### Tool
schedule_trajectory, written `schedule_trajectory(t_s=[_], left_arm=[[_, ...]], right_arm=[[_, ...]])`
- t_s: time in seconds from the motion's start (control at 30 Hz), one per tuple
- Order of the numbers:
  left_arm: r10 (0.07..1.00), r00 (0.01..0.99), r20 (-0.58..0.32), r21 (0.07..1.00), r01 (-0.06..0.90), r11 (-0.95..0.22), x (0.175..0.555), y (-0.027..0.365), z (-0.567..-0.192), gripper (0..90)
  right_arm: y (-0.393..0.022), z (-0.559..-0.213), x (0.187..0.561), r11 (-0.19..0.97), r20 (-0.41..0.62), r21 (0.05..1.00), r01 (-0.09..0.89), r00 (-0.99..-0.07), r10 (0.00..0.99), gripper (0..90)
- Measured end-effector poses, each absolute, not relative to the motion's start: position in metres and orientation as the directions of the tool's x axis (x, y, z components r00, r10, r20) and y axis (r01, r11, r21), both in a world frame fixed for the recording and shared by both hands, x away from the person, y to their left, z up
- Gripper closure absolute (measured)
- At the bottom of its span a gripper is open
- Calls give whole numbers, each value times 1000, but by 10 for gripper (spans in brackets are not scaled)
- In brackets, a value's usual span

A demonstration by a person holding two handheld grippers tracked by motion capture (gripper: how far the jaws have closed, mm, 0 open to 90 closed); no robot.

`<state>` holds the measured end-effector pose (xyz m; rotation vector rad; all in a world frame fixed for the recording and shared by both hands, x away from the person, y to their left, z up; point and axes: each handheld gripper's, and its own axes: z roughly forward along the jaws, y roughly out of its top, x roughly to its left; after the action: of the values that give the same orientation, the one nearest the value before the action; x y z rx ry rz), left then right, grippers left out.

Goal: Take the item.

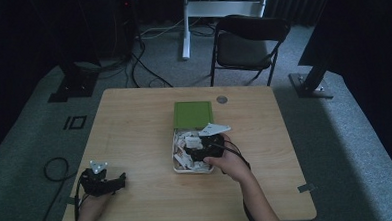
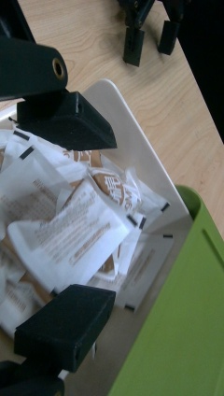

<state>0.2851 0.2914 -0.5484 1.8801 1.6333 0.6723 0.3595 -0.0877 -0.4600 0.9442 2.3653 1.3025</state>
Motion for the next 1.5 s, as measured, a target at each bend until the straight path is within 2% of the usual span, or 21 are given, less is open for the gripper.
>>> schedule_trajectory(t_s=[0.17,0.4,0.63,0.97,1.5], left_arm=[[991,135,13,693,713,-106,285,291,-548,24],[991,136,15,692,714,-108,285,292,-548,24],[991,136,14,692,714,-108,285,291,-548,24],[991,135,14,693,713,-107,285,291,-548,24],[991,133,12,694,712,-104,285,291,-548,24]], right_arm=[[-82,-462,360,423,27,812,403,-749,662,240],[-77,-463,359,519,-81,769,374,-748,659,347],[-77,-463,360,611,-172,715,341,-761,626,549],[-85,-456,365,549,-94,743,383,-752,652,822],[-99,-427,357,436,-14,827,354,-763,646,841]])
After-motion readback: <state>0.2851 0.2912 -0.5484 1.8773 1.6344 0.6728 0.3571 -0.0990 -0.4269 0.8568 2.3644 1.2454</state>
